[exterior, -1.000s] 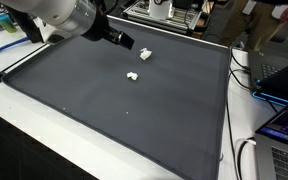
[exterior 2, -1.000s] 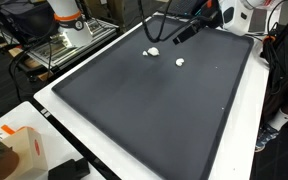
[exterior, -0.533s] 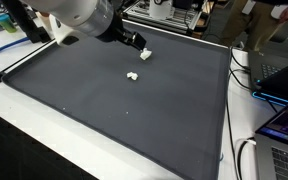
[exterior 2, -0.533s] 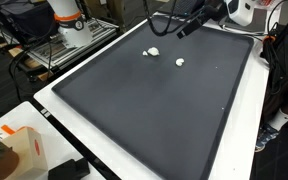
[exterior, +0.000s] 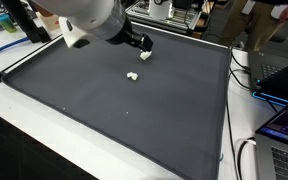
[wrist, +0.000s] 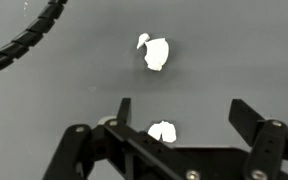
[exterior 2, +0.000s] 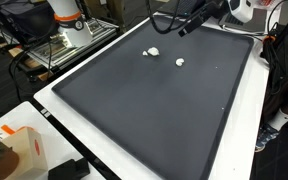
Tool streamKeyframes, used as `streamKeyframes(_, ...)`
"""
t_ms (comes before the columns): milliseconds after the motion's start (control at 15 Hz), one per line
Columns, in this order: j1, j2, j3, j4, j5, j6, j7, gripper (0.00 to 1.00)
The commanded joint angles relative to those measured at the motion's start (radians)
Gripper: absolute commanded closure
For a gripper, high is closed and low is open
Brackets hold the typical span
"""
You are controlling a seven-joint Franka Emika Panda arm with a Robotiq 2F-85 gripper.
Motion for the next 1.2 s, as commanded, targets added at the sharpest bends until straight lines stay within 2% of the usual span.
streamKeyframes(0,0.018,0.031,-0.011,0.036,-0.027,-0.027,0.007,0.0)
streamKeyframes(600,0.044,0.084,-0.01,0.06,-0.072,-0.038,-0.006,0.0)
streamKeyframes(1133,0.038,0.137,-0.004,0.104,-0.07,-0.024,-0.018,0.0)
